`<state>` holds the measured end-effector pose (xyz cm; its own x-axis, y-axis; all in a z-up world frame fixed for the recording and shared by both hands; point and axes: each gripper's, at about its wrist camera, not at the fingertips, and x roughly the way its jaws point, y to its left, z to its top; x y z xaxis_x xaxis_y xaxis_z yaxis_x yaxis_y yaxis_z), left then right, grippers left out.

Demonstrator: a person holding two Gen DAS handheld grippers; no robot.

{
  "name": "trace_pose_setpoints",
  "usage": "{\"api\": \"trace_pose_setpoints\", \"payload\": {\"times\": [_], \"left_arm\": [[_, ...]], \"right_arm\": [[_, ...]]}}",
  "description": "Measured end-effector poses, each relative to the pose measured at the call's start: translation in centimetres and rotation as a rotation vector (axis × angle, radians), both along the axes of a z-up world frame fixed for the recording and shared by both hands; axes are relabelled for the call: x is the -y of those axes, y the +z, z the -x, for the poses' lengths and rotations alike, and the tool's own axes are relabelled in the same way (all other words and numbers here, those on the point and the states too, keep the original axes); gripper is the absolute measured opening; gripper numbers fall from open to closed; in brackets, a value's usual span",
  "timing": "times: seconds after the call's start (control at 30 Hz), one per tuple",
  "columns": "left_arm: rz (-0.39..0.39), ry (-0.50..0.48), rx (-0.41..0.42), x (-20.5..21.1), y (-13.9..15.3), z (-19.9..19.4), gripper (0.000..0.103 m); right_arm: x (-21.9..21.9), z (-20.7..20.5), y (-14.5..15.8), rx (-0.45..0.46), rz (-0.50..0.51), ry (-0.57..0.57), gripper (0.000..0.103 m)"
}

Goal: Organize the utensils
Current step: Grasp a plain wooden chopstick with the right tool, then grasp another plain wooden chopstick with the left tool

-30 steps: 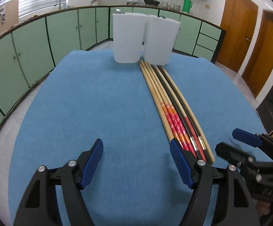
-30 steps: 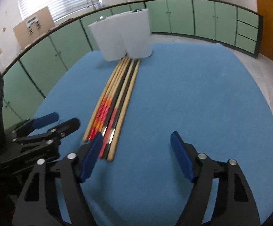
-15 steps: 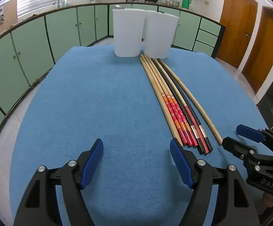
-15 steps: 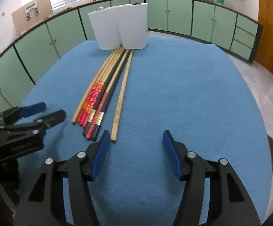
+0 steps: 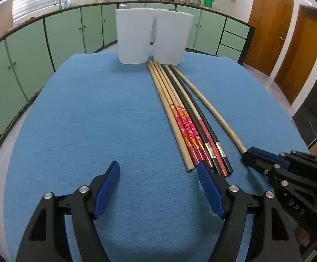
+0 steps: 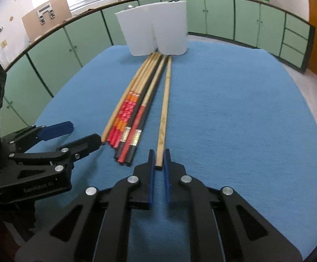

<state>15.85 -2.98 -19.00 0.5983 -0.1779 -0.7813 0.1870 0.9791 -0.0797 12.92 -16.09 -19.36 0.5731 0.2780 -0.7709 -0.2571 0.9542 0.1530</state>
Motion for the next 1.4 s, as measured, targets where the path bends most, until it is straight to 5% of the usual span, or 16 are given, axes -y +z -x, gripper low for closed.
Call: {"api": "trace_pose_setpoints", "payload": {"times": [0.27, 0.57, 0.9, 1.13, 1.4], "left_arm": [[-0.091, 0.044, -0.004, -0.3, -0.3, -0.2, 0.073], [-0.072, 0.071, 0.000, -1.4, -0.3, -0.3, 0.070], [-0.058, 0.011, 0.020, -0.2, -0.3, -0.6, 0.007], [-0.041, 0.017, 0.034, -0.8, 0.6, -0.5, 0.006], [-0.031, 0.016, 0.154, -1.7, 5.5, 0.2, 0.006]], "right_arm": [[0.6, 0.1, -0.2, -0.006, -0.018, -0.016, 0.006], [0.2, 0.1, -0.2, -0.008, -0.015, -0.016, 0.007], [0.2, -0.1, -0.2, -0.010, -0.021, -0.018, 0.007], [0.6, 0.1, 0.6, 0.021, -0.029, -0.015, 0.006], [1.0, 0.0, 4.0, 0.119, -0.030, -0.004, 0.006]]}}
